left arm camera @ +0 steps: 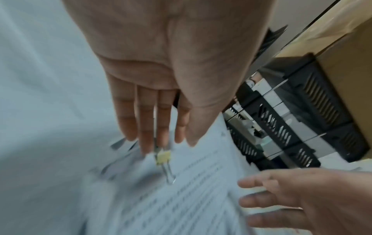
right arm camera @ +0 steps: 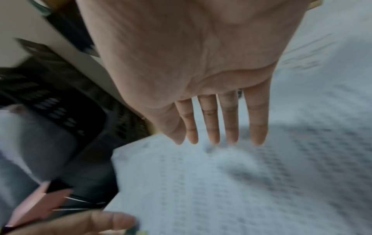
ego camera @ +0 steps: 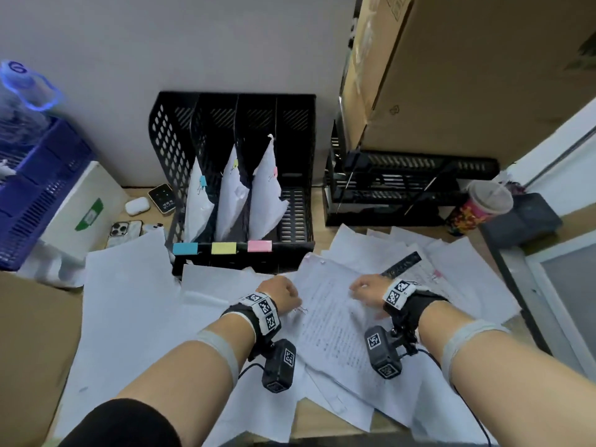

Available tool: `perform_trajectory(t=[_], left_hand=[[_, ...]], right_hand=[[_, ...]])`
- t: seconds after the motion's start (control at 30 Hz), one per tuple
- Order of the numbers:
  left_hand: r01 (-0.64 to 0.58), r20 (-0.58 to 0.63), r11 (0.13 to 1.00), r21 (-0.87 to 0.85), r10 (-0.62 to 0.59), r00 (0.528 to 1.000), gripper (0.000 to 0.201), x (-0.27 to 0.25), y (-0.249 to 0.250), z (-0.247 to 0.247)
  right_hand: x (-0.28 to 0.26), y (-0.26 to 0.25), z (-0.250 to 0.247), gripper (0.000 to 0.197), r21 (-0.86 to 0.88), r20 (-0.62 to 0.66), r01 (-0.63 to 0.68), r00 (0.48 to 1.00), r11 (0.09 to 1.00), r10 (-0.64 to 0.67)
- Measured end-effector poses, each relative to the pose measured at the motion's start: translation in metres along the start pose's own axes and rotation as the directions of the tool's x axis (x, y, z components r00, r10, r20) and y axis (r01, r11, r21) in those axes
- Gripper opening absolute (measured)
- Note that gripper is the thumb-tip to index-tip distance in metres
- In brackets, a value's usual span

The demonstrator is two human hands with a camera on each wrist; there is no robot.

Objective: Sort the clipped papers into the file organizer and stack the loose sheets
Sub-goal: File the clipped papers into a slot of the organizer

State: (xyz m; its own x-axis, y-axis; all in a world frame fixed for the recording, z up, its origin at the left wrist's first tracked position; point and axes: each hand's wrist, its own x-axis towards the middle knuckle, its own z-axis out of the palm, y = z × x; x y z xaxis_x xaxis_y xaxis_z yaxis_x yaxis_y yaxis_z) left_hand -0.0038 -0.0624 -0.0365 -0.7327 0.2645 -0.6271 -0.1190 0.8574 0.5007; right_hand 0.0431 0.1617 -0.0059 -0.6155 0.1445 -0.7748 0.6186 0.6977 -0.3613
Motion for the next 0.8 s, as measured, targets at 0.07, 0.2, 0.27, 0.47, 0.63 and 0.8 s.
perform_trajectory(t=[0.07, 0.2, 0.27, 0.47, 0.63, 0.8], left_hand=[[0.048, 0.011, 0.997, 0.055, -0.049, 0.999, 0.02, -0.002, -0.007, 0.016], [0.112, -0.069, 0.993, -0.037, -0.115, 0.991, 0.03, -0.006, -0.012, 0.045], [0.121, -0.119, 0.989, -0.083, -0.13, 0.984, 0.032, -0.009, -0.01, 0.056], [-0.007, -0.208, 0.967, -0.256, -0.048, 0.977, 0.01, -0.028, 0.002, 0.064], [-0.085, -0.208, 0.892, -0.445, -0.011, 0.978, 0.011, -0.052, 0.004, 0.045], [-0.048, -0.307, 0.746, -0.664, -0.213, 0.928, 0.017, -0.071, -0.005, 0.026]], right_hand=[[0.003, 0.02, 0.004, 0.047, -0.125, 0.029, -0.012, 0.999, 0.992, 0.015], [0.009, 0.045, 0.012, 0.055, -0.083, 0.013, 0.017, 1.0, 0.996, -0.016], [0.012, 0.052, 0.015, 0.055, -0.042, -0.01, 0.049, 0.999, 0.998, -0.049], [0.014, 0.065, 0.012, 0.067, -0.012, -0.059, 0.131, 0.99, 0.991, -0.131], [0.009, 0.047, -0.009, 0.067, -0.128, -0.198, 0.275, 0.934, 0.953, -0.296], [0.009, 0.024, -0.009, 0.012, -0.068, -0.149, 0.362, 0.918, 0.93, -0.368]])
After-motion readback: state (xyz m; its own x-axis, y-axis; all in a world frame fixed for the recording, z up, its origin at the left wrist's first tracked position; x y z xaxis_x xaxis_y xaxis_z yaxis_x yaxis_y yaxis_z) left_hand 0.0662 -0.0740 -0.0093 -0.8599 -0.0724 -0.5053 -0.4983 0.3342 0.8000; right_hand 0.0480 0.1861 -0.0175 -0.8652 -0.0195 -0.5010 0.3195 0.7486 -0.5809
